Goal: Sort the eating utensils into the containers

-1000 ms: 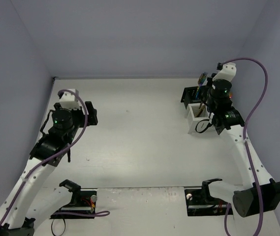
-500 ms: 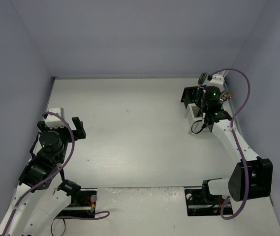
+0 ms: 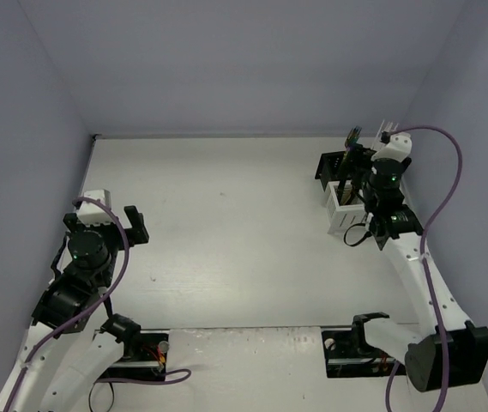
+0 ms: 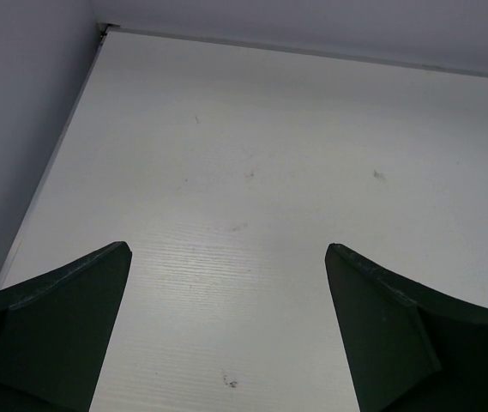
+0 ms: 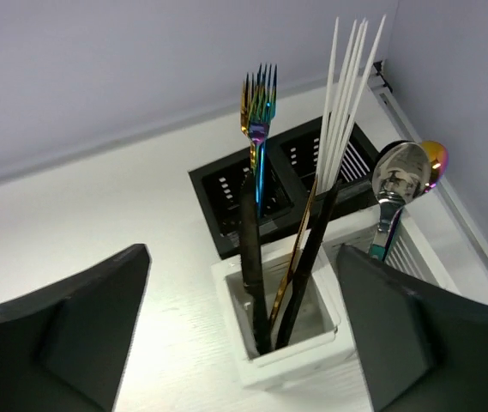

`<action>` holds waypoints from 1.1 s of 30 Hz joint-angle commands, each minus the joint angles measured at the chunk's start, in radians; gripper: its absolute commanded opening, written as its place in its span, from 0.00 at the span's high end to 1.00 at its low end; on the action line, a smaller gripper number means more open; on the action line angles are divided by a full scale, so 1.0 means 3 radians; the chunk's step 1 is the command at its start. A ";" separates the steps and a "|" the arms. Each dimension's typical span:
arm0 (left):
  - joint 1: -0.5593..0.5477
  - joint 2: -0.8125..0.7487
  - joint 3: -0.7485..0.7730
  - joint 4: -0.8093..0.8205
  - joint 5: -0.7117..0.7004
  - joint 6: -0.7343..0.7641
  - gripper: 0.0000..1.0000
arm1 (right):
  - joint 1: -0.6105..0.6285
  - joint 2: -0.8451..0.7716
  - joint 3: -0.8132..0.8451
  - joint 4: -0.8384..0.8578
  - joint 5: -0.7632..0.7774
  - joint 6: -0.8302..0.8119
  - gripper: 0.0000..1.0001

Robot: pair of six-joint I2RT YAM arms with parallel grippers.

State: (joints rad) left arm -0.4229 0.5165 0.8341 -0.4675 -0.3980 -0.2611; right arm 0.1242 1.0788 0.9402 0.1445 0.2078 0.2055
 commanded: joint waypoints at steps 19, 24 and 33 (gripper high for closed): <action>0.0019 -0.0445 0.0335 -0.0439 -0.0284 0.0155 0.04 | 0.0243 -0.2515 -0.0024 -0.1151 0.0182 -0.0497 0.00; 0.0019 -0.0543 0.0127 -0.0368 -0.0390 0.0083 0.04 | 0.0288 -0.2752 -0.0209 -0.1150 0.0184 -0.0526 0.00; 0.0021 -0.0513 -0.0060 -0.0277 -0.0427 0.0093 0.04 | 0.0391 -0.2778 -0.0270 -0.1146 0.0330 -0.0486 0.00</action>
State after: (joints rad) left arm -0.4231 0.3329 0.8155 -0.6093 -0.5001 -0.2249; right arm 0.2272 0.2386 0.8605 -0.2610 0.2812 0.0702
